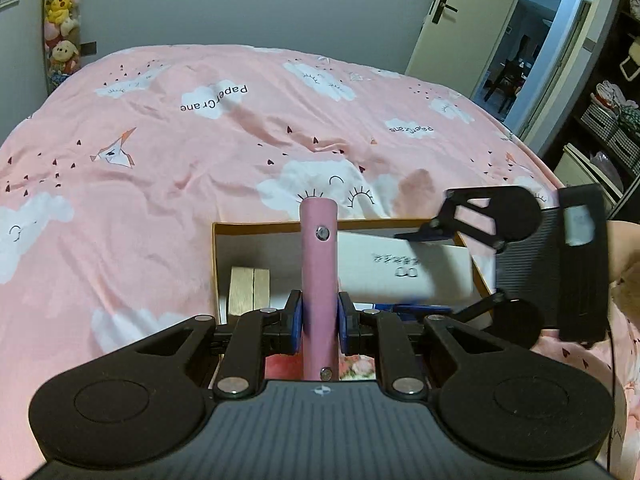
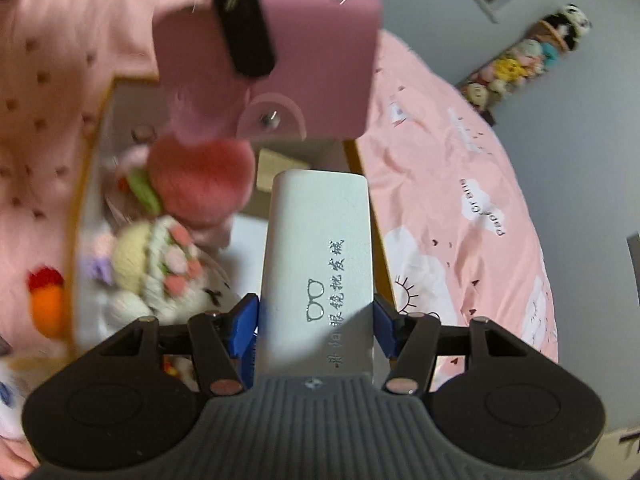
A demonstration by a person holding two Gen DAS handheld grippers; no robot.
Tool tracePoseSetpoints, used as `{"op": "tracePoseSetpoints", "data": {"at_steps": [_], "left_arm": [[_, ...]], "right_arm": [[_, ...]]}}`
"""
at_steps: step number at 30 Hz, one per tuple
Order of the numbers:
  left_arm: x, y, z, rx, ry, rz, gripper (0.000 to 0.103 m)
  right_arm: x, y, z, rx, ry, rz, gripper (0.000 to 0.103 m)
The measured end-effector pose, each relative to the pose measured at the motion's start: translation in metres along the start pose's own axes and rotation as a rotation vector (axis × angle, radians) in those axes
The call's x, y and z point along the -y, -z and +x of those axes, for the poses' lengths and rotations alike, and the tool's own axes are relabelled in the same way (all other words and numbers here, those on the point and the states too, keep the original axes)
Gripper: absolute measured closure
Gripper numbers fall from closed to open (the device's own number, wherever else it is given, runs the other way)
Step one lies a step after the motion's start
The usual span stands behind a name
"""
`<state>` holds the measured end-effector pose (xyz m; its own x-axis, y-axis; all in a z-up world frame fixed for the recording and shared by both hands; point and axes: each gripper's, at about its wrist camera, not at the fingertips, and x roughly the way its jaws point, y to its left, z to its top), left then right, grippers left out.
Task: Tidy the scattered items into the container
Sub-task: 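Carry the glasses case and pink card holder over the orange box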
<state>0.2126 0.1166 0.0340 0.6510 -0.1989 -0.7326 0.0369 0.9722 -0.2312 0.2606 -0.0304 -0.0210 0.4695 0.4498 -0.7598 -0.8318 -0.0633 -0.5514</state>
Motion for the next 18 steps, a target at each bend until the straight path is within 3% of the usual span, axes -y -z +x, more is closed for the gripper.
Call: {"op": "tracePoseSetpoints", "data": {"at_steps": [8,18], "left_arm": [[-0.013,-0.006,0.023,-0.035,-0.002,-0.032,0.083],[-0.017,-0.010,0.034,-0.055,-0.009,-0.040,0.083]], "right_arm": [[0.010,0.002,0.049,-0.025,-0.109,-0.052,0.041],[0.005,0.003,0.079,-0.007,-0.166,-0.073,0.041]]}}
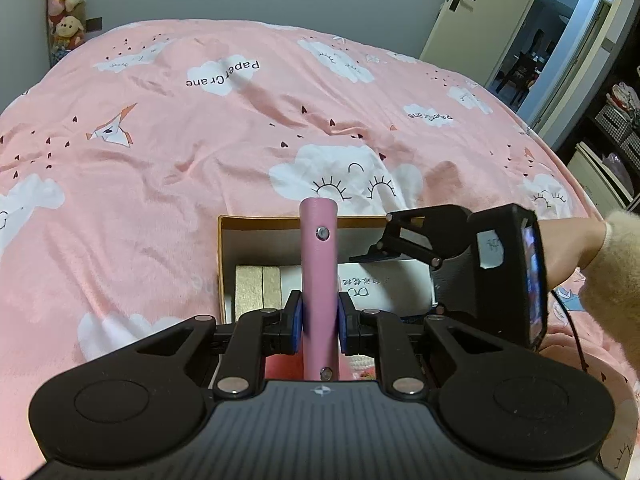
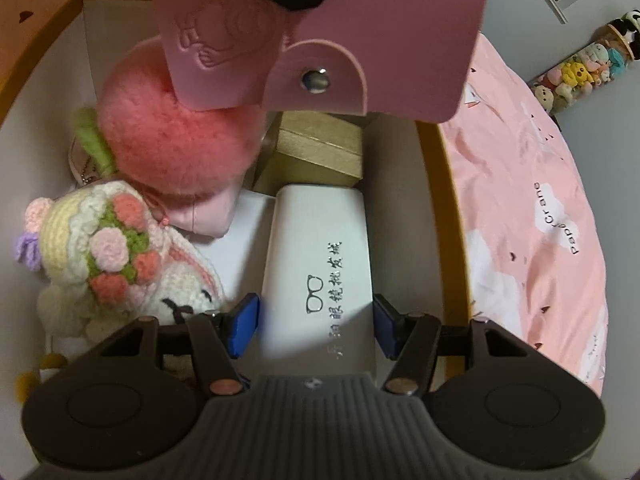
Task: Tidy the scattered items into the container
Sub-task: 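Carry the glasses case and pink card holder over the orange box, then open the right gripper to drop the glasses case into the box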
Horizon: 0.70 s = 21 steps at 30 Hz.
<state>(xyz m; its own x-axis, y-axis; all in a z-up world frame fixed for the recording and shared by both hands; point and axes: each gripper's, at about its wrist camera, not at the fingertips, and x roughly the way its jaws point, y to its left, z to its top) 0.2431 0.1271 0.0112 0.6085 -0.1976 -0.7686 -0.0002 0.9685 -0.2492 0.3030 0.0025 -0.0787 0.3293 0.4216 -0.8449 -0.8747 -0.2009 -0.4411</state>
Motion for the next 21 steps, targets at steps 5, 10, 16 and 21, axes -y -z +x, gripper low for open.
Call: {"op": "tracePoseSetpoints", "data": {"at_steps": [5,10,16,21], "left_arm": [[0.000,-0.001,0.005,-0.009,0.002,0.002,0.083],[0.004,-0.003,0.006,0.004,-0.007,0.026,0.083],[0.017,-0.010,0.005,0.037,-0.015,0.098,0.083],[0.025,-0.016,0.008,0.051,-0.018,0.118,0.083]], "right_arm": [[-0.003,0.003,-0.003,0.009,0.017,0.015,0.039],[0.002,0.010,-0.017,-0.006,0.028,0.077,0.038],[0.012,0.029,-0.035,-0.086,-0.010,0.246,0.045],[0.025,0.051,-0.030,-0.193,-0.053,0.422,0.054]]}}
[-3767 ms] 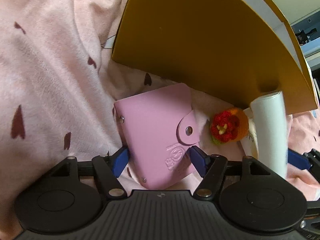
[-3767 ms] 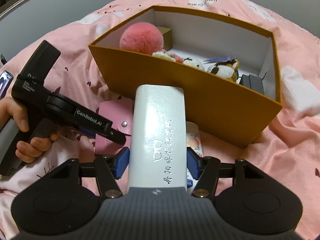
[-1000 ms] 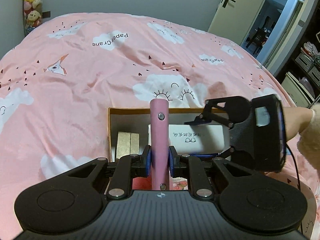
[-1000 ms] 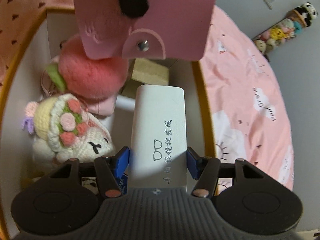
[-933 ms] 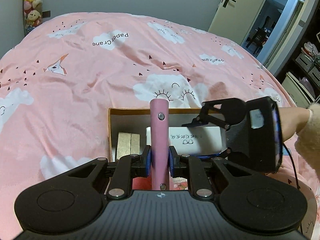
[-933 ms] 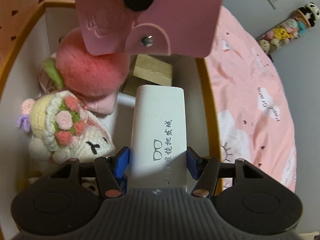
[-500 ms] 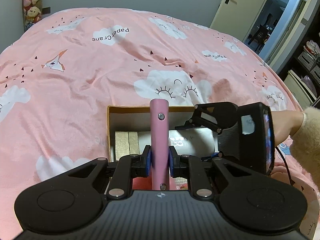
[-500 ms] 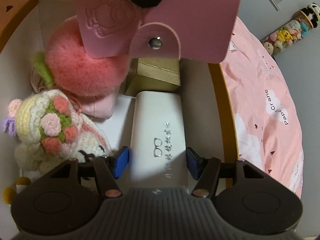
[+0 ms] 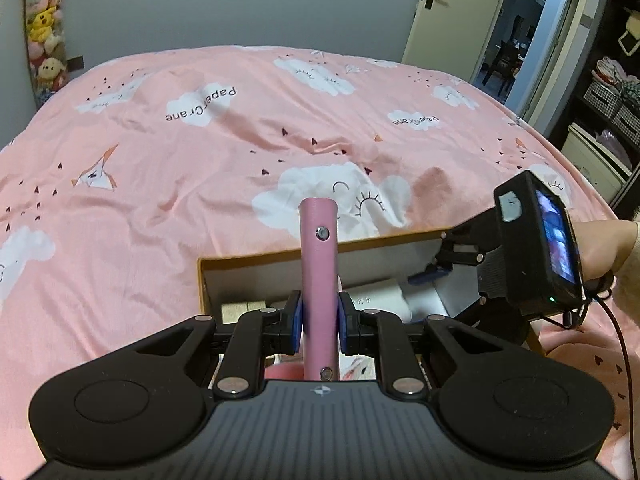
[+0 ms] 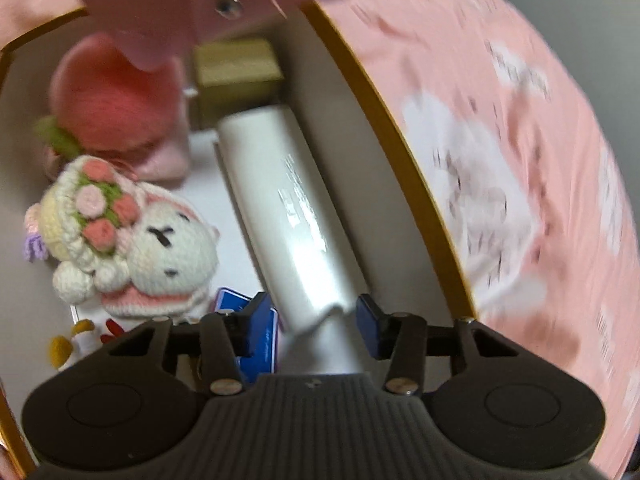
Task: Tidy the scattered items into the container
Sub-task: 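Open the right gripper to drop the glasses case into the box, then lower the pink card holder into the box and open the left gripper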
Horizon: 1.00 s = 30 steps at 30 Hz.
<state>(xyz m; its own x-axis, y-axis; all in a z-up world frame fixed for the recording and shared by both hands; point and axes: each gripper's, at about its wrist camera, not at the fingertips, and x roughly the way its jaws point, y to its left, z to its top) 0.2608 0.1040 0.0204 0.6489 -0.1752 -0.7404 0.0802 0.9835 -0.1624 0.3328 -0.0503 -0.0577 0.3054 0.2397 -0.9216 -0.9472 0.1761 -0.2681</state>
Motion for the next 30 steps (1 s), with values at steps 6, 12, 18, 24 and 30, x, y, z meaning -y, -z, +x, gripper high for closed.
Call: {"op": "tracePoseSetpoints", "data": {"at_steps": [6,12,18,24,30], "left_arm": [[0.003,-0.004,0.008,-0.007,-0.003,-0.005,0.083],[0.010,-0.006,0.014,0.007,-0.030,0.069,0.083],[0.031,-0.001,0.026,0.006,-0.045,0.237,0.083],[0.060,0.024,0.043,-0.064,-0.048,0.488,0.083],[0.082,0.054,0.062,-0.136,-0.060,0.736,0.083]], "right_arm": [[0.015,0.003,0.009,-0.050,-0.063,0.133,0.070],[0.010,-0.003,0.028,-0.070,-0.098,0.180,0.081],[-0.006,-0.001,0.018,-0.023,-0.072,0.123,0.081],[-0.010,0.010,-0.021,0.054,-0.035,0.127,0.079],[-0.018,0.023,-0.052,0.085,0.010,0.133,0.079]]}}
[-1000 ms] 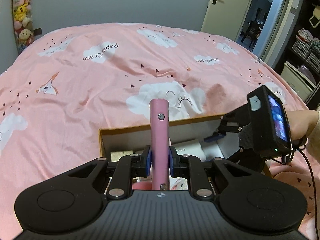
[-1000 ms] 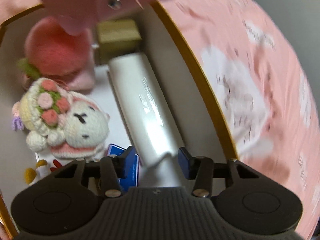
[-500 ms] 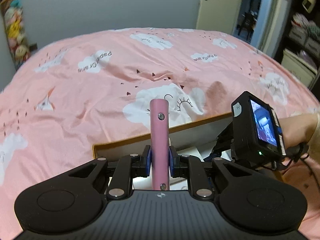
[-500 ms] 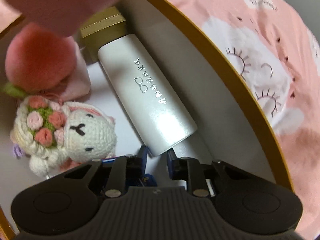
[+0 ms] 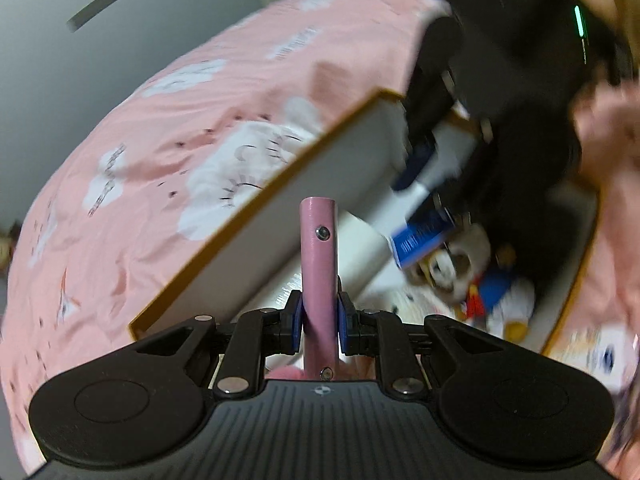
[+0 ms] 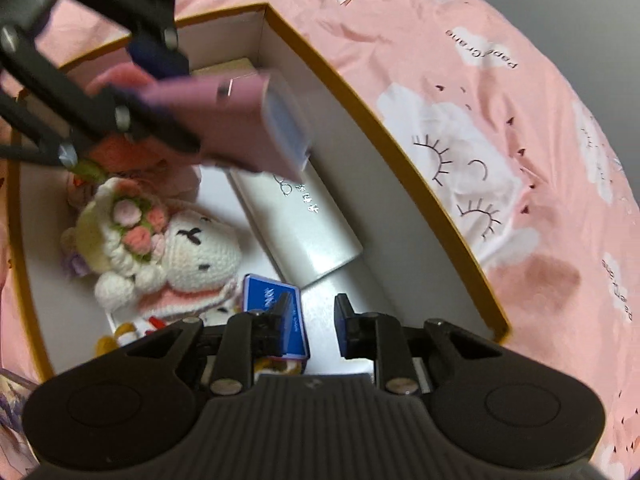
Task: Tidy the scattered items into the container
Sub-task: 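Lower the pink card holder into the box and open the left gripper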
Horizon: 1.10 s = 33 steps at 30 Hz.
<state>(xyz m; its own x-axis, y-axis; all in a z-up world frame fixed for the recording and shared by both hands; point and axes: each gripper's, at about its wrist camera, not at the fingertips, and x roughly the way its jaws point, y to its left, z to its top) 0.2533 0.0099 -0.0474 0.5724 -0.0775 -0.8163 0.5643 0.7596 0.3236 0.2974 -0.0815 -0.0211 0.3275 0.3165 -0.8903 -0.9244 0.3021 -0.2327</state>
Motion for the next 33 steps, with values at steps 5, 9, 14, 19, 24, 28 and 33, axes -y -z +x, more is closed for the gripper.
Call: {"op": "tracePoseSetpoints", "data": {"at_steps": [5,9,14,19,24,28,33], "left_arm": [[0.021,0.004,0.010,-0.013,-0.003,0.162,0.083],[0.028,0.005,0.019,-0.016,0.008,0.257,0.083],[0.041,0.005,0.027,-0.023,0.008,0.390,0.083],[0.056,0.009,0.029,-0.020,-0.025,0.481,0.079],[0.060,0.021,0.017,-0.022,-0.055,0.520,0.079],[0.065,0.031,0.006,-0.018,-0.084,0.541,0.081],[0.076,0.040,0.006,0.025,-0.178,0.614,0.082]], "right_arm": [[-0.012,0.014,-0.018,0.009,0.032,-0.011,0.079],[-0.015,0.019,-0.014,0.016,0.044,-0.004,0.079],[-0.016,0.022,-0.014,0.024,0.050,-0.005,0.079],[-0.008,0.018,0.004,0.025,0.052,-0.003,0.078],[-0.010,0.019,0.007,0.024,0.052,-0.021,0.075],[-0.013,0.017,0.006,0.031,0.055,-0.021,0.074],[-0.018,0.015,0.007,0.037,0.049,-0.029,0.074]]}}
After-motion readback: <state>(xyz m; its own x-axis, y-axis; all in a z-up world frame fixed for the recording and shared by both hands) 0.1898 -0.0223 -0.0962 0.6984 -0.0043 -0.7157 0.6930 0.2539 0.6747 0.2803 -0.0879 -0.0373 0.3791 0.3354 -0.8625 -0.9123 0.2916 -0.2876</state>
